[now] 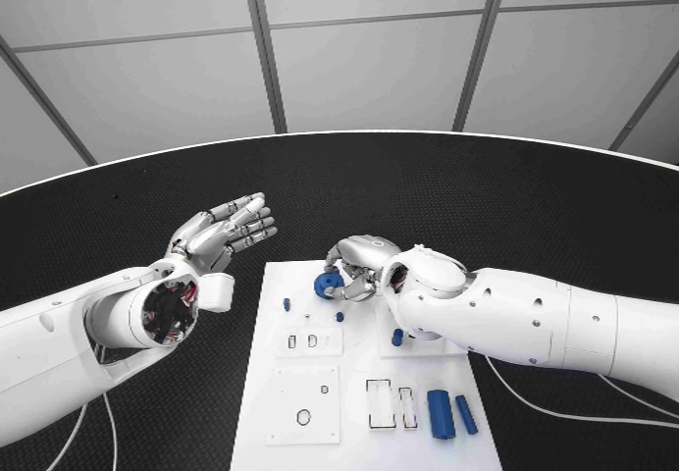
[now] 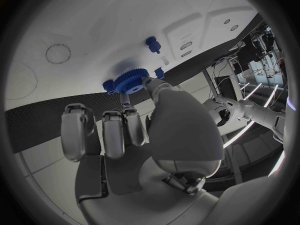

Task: Assemble the parts on the task board

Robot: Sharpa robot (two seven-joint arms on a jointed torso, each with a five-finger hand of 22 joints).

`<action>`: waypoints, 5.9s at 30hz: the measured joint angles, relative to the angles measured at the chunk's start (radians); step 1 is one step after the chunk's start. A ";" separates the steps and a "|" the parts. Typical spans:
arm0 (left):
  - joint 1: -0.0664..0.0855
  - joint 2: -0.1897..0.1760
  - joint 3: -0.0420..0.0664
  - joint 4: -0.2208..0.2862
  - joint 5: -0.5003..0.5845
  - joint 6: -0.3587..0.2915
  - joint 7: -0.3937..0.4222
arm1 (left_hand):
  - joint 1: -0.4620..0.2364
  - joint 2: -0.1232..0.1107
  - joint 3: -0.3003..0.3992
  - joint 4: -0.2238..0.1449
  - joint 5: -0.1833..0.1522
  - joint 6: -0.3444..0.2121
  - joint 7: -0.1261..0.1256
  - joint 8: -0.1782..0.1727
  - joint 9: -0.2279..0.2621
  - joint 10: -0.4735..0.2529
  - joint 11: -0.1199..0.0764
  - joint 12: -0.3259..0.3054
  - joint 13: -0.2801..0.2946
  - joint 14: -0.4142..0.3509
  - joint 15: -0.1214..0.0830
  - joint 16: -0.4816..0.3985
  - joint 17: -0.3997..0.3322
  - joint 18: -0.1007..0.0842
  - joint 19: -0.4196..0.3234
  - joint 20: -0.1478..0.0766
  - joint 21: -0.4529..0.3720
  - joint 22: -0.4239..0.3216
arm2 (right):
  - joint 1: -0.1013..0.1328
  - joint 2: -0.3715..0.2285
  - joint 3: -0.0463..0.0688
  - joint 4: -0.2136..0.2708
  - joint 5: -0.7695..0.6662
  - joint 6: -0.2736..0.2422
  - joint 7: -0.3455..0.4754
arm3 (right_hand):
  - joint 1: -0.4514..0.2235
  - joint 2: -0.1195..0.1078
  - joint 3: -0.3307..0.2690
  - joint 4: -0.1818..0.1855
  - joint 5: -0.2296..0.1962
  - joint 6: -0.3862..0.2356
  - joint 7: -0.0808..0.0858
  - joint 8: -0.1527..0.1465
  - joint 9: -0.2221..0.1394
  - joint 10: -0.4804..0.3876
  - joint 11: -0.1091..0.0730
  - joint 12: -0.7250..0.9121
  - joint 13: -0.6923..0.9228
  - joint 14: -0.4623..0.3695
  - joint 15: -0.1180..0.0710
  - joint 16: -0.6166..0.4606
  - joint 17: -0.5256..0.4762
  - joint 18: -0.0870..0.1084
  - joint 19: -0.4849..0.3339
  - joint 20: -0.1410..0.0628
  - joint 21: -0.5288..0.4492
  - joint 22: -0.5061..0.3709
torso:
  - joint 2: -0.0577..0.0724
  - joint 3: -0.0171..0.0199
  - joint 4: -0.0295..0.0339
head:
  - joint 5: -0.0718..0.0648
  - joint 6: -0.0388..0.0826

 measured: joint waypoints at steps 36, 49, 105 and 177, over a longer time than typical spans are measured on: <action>0.000 -0.003 0.000 0.000 0.000 0.000 -0.002 | 0.000 0.000 0.004 -0.004 0.000 -0.004 -0.004 -0.004 -0.001 -0.004 -0.004 0.000 0.000 -0.003 0.004 0.000 -0.001 0.000 -0.007 0.000 0.000 -0.003 | 0.000 -0.035 0.000 0.047 0.000 -0.032 0.014 | -0.006 0.007 -0.042 0.007 0.004 0.015 0.007 -0.006 0.001 0.002 0.001 0.000 0.000 0.000 0.000 0.000 0.001 0.000 0.000 0.000 0.000 0.000 | 0.000 0.0013 -0.0006 | 0.001 -0.007; 0.000 -0.003 0.000 0.000 0.000 0.001 -0.004 | 0.000 0.000 0.004 -0.004 0.000 -0.004 -0.004 -0.004 -0.001 -0.004 -0.004 0.000 0.000 -0.003 0.004 0.000 -0.001 0.000 -0.007 0.000 0.000 -0.002 | 0.000 -0.028 0.000 0.039 0.000 -0.022 0.009 | 0.008 0.021 -0.044 0.004 0.004 0.018 0.004 -0.006 0.000 0.001 0.001 0.000 -0.001 0.000 0.000 0.000 0.000 0.000 0.000 0.000 0.000 0.000 | 0.000 -0.0001 0.0003 | -0.002 -0.009; 0.000 -0.006 0.000 0.000 0.000 0.009 -0.009 | 0.000 0.000 0.007 -0.007 0.000 -0.003 -0.004 -0.004 -0.001 -0.007 0.000 0.000 0.000 -0.003 0.004 -0.004 -0.002 0.000 -0.014 0.000 0.000 -0.005 | -0.002 -0.050 -0.030 0.117 0.021 0.033 -0.056 | -0.003 0.018 -0.105 0.023 -0.011 0.042 -0.009 -0.003 -0.005 0.001 0.001 0.012 -0.001 0.000 0.000 0.000 0.000 0.000 0.000 0.000 -0.004 -0.001 | 0.001 0.0002 0.0017 | 0.010 -0.015; 0.000 -0.010 0.000 0.000 0.000 0.019 -0.021 | 0.000 0.000 0.010 -0.010 0.000 -0.003 -0.004 -0.008 -0.002 -0.007 0.000 0.000 0.000 -0.007 0.000 -0.004 -0.002 0.000 -0.014 0.000 0.000 -0.006 | -0.003 -0.041 -0.031 0.108 -0.008 -0.024 -0.023 | 0.064 0.054 0.010 -0.025 0.029 0.133 -0.032 0.012 -0.009 -0.001 -0.018 0.043 -0.001 0.000 -0.014 0.004 0.000 0.000 -0.002 -0.009 0.007 0.000 | -0.001 0.0002 0.0000 | 0.011 -0.028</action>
